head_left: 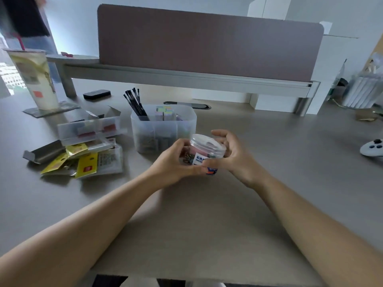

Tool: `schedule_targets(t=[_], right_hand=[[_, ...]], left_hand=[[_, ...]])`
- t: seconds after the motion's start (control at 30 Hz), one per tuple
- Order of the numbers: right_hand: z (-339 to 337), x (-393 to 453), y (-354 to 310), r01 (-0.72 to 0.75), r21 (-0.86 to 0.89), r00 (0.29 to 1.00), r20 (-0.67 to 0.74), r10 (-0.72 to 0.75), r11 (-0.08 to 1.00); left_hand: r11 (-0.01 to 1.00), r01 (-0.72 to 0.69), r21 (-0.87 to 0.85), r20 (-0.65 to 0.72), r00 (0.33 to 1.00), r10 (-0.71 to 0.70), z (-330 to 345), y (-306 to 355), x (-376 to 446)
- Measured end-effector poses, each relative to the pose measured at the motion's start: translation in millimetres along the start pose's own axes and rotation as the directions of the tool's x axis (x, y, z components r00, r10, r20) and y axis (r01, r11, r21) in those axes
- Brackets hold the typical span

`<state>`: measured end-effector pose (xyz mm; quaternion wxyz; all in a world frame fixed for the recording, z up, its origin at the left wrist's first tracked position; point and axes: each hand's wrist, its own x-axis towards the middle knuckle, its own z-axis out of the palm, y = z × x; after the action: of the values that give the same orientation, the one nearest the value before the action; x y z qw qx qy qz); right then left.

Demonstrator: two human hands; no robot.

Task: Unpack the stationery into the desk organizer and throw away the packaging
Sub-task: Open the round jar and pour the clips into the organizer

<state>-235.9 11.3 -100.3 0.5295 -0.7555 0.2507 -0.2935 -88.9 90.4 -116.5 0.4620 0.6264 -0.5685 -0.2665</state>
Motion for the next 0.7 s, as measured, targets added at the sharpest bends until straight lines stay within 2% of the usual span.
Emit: schedule_targets(t=[0.1,0.2,0.53,0.7], right_hand=[[10.7,5.3,-5.2,-0.021,-0.103,1.000,0.015,0.023,0.994],[21.9,11.0,-9.0,-0.031,-0.223,1.000,-0.008,0.030,0.974],[25.0,5.8,-11.5,0.035,-0.180,0.998,-0.037,-0.042,0.983],[22.3,5.1,-14.0,0.072,-0.134,0.997,-0.026,-0.077,0.988]], left_hand=[[0.994,-0.030,0.103,-0.035,0.999,0.033,-9.0,-5.1,-3.0],[0.995,-0.021,0.102,-0.050,0.998,0.027,-19.0,-9.1,-5.2],[0.993,-0.102,-0.053,-0.019,0.995,0.101,-24.2,-11.6,-4.4],[0.990,-0.120,-0.078,-0.042,0.992,0.117,-22.6,-10.4,-3.4]])
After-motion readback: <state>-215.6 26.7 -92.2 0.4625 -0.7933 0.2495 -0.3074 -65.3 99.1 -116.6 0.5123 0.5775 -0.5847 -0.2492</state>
